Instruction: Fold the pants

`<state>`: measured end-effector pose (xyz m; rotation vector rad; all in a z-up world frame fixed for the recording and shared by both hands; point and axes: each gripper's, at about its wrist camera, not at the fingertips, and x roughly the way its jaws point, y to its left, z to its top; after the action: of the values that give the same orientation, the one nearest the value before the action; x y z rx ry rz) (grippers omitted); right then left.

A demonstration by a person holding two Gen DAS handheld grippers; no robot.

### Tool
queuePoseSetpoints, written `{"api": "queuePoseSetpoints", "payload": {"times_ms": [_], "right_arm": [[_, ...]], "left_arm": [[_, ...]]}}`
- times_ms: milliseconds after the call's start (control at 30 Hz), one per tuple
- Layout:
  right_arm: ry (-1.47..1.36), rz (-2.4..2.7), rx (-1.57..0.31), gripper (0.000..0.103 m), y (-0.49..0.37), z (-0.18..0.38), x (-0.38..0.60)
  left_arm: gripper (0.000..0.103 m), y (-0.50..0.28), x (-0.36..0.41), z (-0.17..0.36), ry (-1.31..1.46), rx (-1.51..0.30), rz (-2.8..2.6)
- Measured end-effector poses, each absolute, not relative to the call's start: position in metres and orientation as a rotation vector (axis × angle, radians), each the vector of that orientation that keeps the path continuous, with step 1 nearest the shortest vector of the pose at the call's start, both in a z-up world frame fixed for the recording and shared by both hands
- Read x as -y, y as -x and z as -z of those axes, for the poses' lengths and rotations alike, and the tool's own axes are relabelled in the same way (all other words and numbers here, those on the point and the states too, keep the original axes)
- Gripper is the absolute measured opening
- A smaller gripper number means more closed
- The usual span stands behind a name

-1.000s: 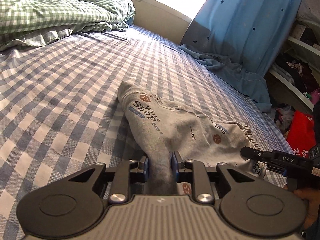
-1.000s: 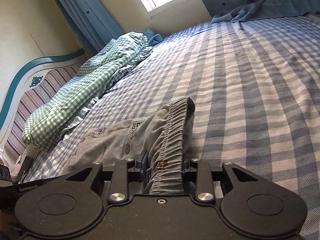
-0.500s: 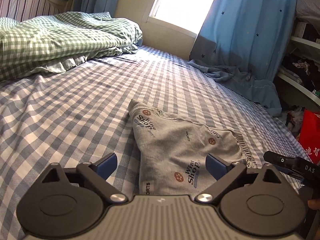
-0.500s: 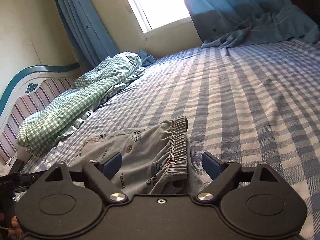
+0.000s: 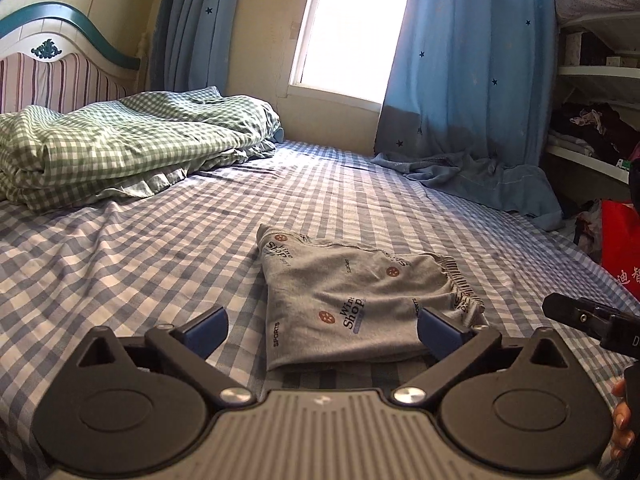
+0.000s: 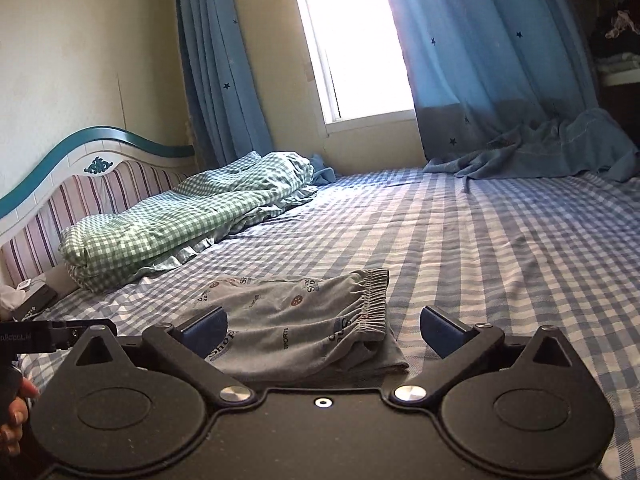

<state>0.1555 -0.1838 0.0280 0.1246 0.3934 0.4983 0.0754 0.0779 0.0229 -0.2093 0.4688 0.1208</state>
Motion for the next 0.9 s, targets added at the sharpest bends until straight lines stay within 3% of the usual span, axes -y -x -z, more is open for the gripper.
{"api": "queuePoseSetpoints", "payload": {"times_ms": [900], "right_arm": [[0.052, -0.409, -0.278, 0.102, -0.038, 0.017, 0.183]], "left_arm": [[0.103, -0.002, -0.033, 0.020, 0.081, -0.443, -0.190]]}}
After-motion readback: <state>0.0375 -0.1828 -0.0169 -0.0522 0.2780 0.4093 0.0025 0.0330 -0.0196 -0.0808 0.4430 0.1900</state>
